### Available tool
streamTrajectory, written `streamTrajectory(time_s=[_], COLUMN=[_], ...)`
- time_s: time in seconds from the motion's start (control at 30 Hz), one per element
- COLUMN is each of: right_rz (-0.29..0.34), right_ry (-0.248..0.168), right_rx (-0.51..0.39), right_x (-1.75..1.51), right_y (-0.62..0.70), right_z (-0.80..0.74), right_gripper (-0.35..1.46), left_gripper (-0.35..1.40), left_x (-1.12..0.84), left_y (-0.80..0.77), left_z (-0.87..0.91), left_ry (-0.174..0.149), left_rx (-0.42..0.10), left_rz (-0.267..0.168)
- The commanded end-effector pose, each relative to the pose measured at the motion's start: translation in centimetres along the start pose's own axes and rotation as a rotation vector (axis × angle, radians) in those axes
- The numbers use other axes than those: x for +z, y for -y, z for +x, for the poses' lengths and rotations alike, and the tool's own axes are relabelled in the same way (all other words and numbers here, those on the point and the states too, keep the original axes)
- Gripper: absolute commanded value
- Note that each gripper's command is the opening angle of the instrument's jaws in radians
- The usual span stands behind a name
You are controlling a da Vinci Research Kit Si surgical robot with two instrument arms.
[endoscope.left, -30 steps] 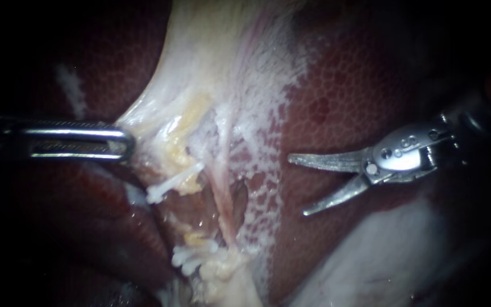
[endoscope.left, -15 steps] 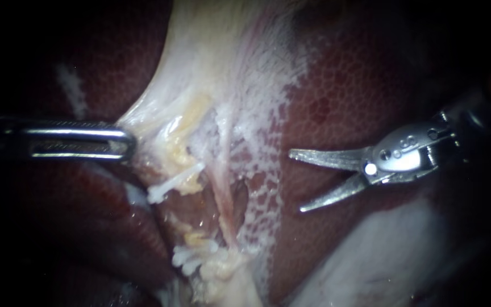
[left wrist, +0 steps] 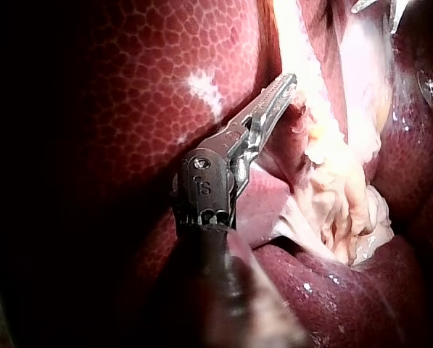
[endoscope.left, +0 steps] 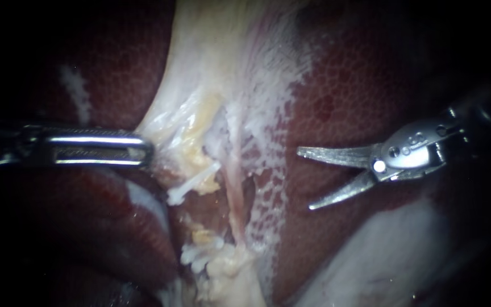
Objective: Go back from the cut left tube
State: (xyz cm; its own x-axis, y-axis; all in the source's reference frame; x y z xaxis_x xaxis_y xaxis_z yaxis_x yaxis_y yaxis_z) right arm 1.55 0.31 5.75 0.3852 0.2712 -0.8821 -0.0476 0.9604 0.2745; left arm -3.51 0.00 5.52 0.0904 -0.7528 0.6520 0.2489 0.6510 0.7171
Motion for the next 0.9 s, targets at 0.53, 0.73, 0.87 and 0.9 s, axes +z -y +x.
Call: streamTrajectory(time_s=[0.53, 0.73, 0.87, 0.9], right_rz=[-0.001, -0.001, -0.001, -0.001], right_ry=[0.002, 0.002, 0.002, 0.002], right_rx=[-0.018, -0.017, -0.017, -0.016], right_x=[-0.01, -0.02, -0.02, -0.02], right_y=[-0.04, -0.06, -0.06, -0.06], right_z=[-0.01, -0.01, -0.01, -0.01], right_gripper=[1.43, 1.43, 1.43, 1.43], left_gripper=[-0.35, -0.35, -0.35, -0.35], left_x=[0.36, 0.36, 0.36, 0.36], left_y=[0.02, 0.03, 0.03, 0.03], left_z=[0.25, 0.25, 0.25, 0.25], left_ry=[-0.035, -0.038, -0.038, -0.038], left_rx=[-0.012, -0.012, -0.012, -0.012], left_rz=[0.029, 0.029, 0.029, 0.029])
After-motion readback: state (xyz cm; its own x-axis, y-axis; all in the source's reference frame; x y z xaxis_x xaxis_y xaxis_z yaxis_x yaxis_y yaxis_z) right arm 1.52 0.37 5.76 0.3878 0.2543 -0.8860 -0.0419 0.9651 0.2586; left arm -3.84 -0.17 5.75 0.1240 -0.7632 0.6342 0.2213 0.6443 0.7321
